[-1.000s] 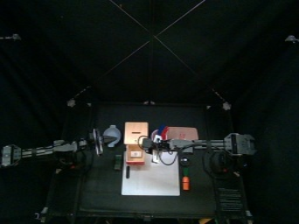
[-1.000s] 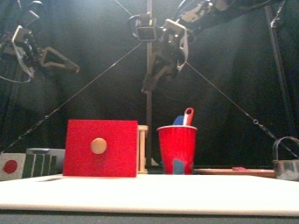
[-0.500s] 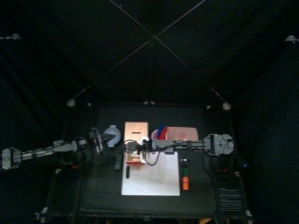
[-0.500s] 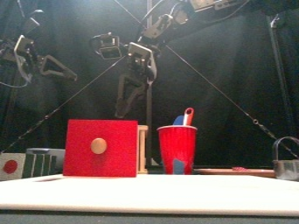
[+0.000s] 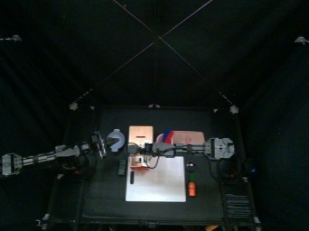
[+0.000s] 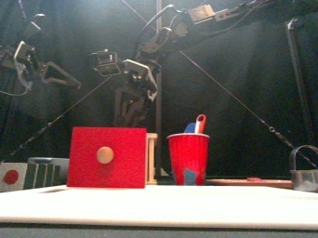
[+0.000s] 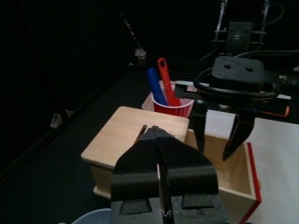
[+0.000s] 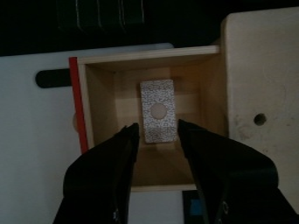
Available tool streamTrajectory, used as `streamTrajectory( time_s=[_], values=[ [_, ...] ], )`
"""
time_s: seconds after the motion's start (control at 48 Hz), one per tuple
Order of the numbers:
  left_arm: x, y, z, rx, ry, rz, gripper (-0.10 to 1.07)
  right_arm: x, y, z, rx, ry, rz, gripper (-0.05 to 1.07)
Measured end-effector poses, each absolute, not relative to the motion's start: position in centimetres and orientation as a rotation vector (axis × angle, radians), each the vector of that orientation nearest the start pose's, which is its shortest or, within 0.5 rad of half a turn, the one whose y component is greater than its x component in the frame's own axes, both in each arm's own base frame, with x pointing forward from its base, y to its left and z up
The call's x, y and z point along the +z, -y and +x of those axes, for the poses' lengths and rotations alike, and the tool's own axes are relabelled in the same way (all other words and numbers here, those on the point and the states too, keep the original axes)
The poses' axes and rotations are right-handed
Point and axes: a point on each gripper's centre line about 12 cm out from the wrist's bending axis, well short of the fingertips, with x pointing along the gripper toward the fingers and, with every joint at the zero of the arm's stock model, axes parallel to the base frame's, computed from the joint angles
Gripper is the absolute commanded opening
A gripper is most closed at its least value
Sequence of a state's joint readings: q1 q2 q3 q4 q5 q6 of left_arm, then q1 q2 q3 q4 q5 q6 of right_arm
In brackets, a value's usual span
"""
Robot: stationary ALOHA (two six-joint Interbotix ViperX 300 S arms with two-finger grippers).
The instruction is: Grab rice from open drawer
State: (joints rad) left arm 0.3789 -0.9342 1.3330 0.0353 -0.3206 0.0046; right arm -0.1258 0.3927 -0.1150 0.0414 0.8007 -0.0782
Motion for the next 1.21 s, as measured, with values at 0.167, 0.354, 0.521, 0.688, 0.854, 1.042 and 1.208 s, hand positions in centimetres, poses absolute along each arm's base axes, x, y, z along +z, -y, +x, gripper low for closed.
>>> streamTrajectory(
  time_s=[0.167, 0.354, 0.521, 0.688, 0.854, 1.042, 1.208],
  values=[
    [22.7, -7.0, 17.5, 0.375, -0.086, 0.022, 0.11, 19.6, 6.4, 51.1, -0.051, -1.075, 0.023, 0.79],
    [22.8, -7.0, 17.5, 0.375, -0.083, 0.022, 0.11, 18.6, 6.2, 51.5, -0.024, -1.09, 0.021, 0.79],
    [22.8, -7.0, 17.5, 0.375, -0.084, 0.022, 0.11, 17.5, 6.3, 51.9, -0.022, -1.11, 0.022, 0.81],
    [22.7, -7.0, 17.4, 0.375, -0.086, 0.022, 0.11, 16.8, 6.3, 52.1, -0.021, -1.128, 0.025, 0.92],
    [22.6, -7.0, 17.4, 0.375, -0.089, 0.021, 0.11, 17.0, 6.3, 52.4, -0.021, -1.123, 0.027, 0.93],
    [22.4, -7.0, 17.4, 0.375, -0.092, 0.02, 0.11, 16.0, 6.2, 52.7, -0.02, -1.141, 0.014, 0.93],
    [22.4, -7.0, 17.4, 0.375, -0.092, 0.02, 0.11, 15.3, 6.3, 52.8, -0.026, -1.156, -0.004, 0.93]
  ],
)
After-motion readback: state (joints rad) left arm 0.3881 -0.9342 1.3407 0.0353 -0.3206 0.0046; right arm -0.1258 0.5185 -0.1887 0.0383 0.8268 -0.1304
